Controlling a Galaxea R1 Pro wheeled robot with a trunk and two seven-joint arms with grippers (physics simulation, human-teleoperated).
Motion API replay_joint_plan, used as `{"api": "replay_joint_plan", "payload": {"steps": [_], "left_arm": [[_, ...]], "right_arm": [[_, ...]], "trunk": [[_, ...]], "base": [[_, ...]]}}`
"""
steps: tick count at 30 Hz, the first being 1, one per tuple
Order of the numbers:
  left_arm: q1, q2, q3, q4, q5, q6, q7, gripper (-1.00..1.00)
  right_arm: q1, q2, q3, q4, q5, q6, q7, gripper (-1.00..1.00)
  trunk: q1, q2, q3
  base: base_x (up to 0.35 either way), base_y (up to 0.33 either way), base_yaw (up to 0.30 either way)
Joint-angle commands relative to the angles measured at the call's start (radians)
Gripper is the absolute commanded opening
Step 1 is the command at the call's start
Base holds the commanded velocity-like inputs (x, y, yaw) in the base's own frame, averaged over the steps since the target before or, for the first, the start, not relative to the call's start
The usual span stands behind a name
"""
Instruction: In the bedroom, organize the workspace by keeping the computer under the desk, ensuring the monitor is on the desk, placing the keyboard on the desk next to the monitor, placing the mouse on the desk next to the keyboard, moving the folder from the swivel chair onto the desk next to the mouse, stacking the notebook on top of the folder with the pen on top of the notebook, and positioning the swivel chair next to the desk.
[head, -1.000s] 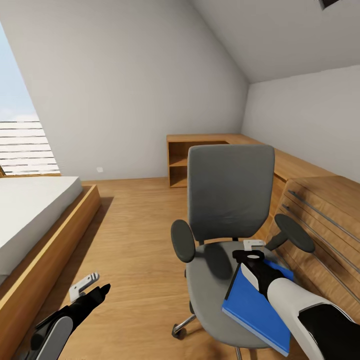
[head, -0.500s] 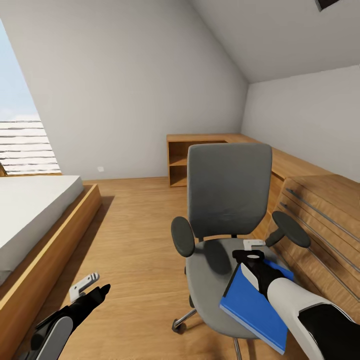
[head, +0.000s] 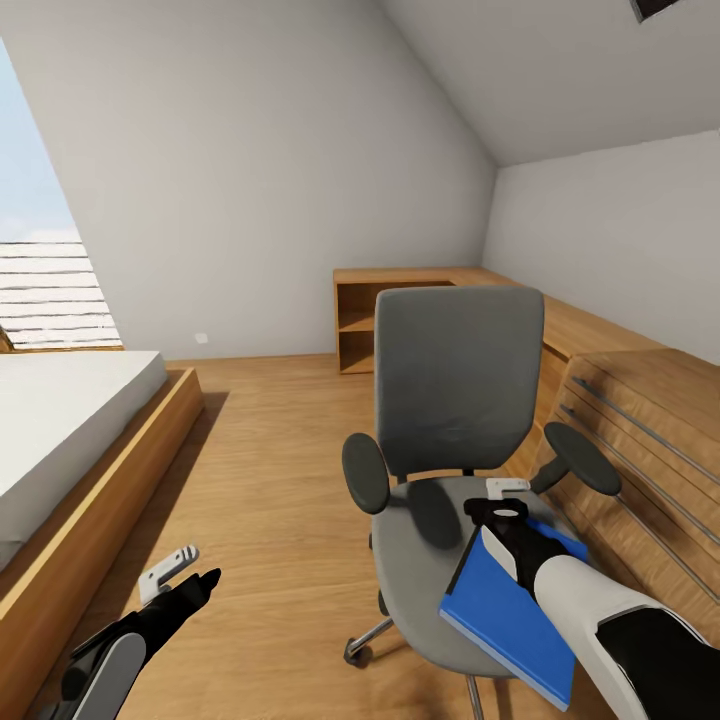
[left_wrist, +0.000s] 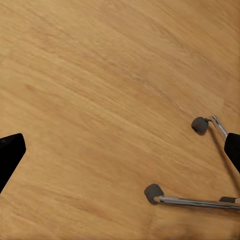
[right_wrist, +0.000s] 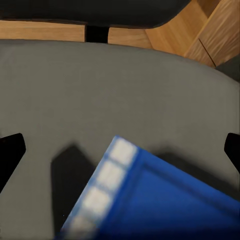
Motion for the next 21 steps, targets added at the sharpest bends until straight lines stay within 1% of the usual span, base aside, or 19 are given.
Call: {"api": "replay_joint_plan", "payload": {"steps": [1, 7, 21], "left_arm": [[-0.001, 0.0, 0.0, -0.001, 0.011, 0.002, 0.009, 1.0], [-0.001, 0.0, 0.0, -0.001, 0.011, 0.002, 0.009, 1.0], [-0.001, 0.0, 0.0, -0.001, 0.011, 0.002, 0.009, 1.0]], "right_arm": [[0.0, 0.0, 0.009, -0.005, -0.006, 0.007, -0.007, 1.0], [0.0, 0.001, 0.009, -0.008, -0.005, 0.005, -0.008, 1.0], [0.0, 0.001, 0.009, -0.008, -0.005, 0.005, -0.008, 1.0]], "trunk": [[0.0, 0.0, -0.001], [0.0, 0.0, 0.0], [0.0, 0.0, 0.02]], "base": [[0.0, 0.0, 0.0], [0.0, 0.0, 0.0], [0.0, 0.0, 0.0]]}}
